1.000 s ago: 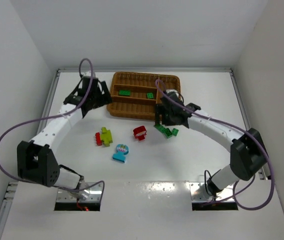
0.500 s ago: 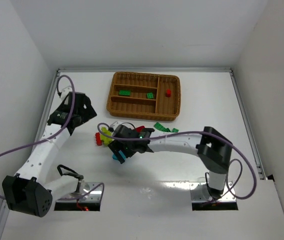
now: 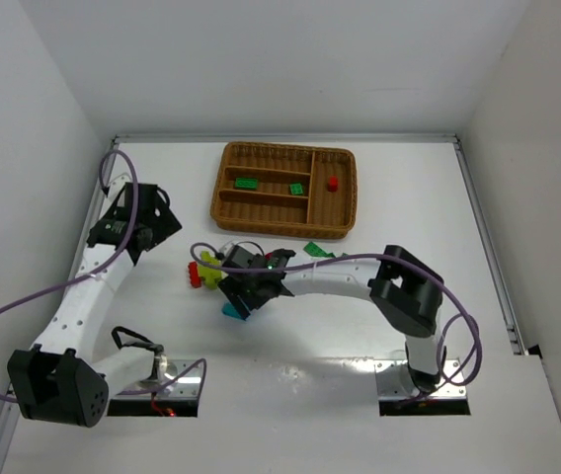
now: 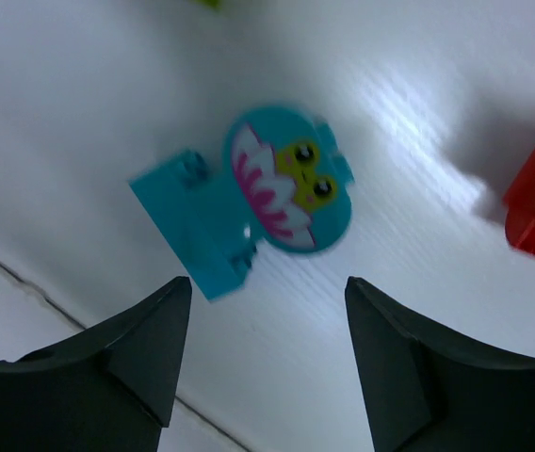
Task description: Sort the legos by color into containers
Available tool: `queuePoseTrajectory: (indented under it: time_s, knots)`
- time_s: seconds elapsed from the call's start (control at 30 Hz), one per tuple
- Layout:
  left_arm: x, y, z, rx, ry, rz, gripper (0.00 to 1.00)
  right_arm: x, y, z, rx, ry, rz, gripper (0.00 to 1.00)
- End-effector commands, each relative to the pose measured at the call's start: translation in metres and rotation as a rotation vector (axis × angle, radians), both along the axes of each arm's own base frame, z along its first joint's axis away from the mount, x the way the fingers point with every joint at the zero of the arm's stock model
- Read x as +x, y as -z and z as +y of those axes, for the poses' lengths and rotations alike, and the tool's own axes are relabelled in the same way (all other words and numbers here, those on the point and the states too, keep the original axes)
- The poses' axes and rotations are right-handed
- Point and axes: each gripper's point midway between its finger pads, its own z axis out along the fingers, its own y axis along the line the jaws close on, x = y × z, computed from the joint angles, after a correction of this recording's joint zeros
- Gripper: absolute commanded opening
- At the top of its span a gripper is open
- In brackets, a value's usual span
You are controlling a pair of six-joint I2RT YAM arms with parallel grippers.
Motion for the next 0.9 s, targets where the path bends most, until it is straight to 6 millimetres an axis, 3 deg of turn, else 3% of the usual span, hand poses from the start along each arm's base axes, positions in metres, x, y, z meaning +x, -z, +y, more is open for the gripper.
queuePoseTrajectory:
  time_s: [0.0, 0.17, 0.27, 0.5, 0.63, 0.67, 0.87]
  knots:
    - [0.000, -0.003, 0.005, -0.004, -0.012, -0.013, 0.86, -0.015, -0.019, -0.001, 0.084, -0.051, 0.016, 0.65]
    - [0.002, 0.006, 0.006, -0.019, -0.016, 0.009, 0.86, -0.033, -0.006, 0.007, 0.067, -0.138, 0.023, 0.60]
    - [0.004, 0.005, 0.002, -0.036, -0.001, 0.002, 0.86, -0.034, -0.001, 0.014, 0.077, -0.155, 0.013, 0.57]
    - [0.006, 0.004, -0.001, -0.045, 0.018, -0.004, 0.85, -0.026, 0.012, 0.025, 0.064, -0.176, -0.009, 0.55]
    - [0.006, 0.007, -0.004, -0.051, 0.037, 0.009, 0.85, -0.020, 0.021, 0.026, 0.050, -0.172, -0.035, 0.46]
    - [0.008, 0.007, -0.008, -0.059, 0.066, 0.005, 0.85, -0.017, 0.021, 0.025, 0.043, -0.162, -0.049, 0.38]
    - [0.011, 0.013, -0.014, -0.064, 0.116, 0.040, 0.85, -0.005, 0.022, 0.025, 0.050, -0.119, -0.108, 0.37]
